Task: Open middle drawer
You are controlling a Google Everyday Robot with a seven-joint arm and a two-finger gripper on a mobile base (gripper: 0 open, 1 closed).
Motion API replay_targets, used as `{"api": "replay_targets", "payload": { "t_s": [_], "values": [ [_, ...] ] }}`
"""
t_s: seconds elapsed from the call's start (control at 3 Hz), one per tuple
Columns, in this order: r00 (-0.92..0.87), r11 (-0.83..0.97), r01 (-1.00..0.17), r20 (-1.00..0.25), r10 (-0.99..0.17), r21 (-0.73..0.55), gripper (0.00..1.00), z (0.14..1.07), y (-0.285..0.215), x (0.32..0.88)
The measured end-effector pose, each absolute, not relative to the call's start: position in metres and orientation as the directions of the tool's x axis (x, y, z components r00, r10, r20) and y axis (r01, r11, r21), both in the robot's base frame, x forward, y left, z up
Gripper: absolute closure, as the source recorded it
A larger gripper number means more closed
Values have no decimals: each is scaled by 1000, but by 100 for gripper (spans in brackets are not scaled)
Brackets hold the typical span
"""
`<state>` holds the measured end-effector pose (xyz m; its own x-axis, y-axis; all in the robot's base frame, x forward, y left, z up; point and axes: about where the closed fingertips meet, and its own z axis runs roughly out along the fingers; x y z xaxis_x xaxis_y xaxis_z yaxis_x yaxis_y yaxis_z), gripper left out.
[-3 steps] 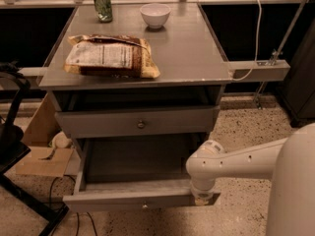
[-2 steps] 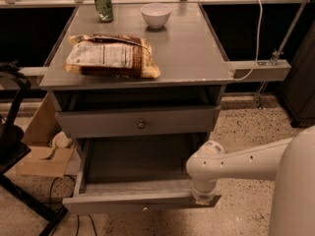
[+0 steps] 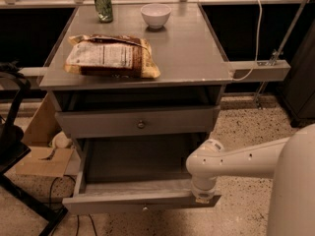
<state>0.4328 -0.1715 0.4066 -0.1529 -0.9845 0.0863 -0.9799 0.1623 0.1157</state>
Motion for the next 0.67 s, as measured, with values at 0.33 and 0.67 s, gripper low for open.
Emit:
{"api": "replay_targets", "payload": {
  "t_s": [0.33, 0.67],
  "values": [
    [-153, 162, -980, 86, -984, 116, 100, 407, -172, 436],
    [-153, 162, -980, 86, -984, 116, 82, 407, -172, 436]
  ]
}}
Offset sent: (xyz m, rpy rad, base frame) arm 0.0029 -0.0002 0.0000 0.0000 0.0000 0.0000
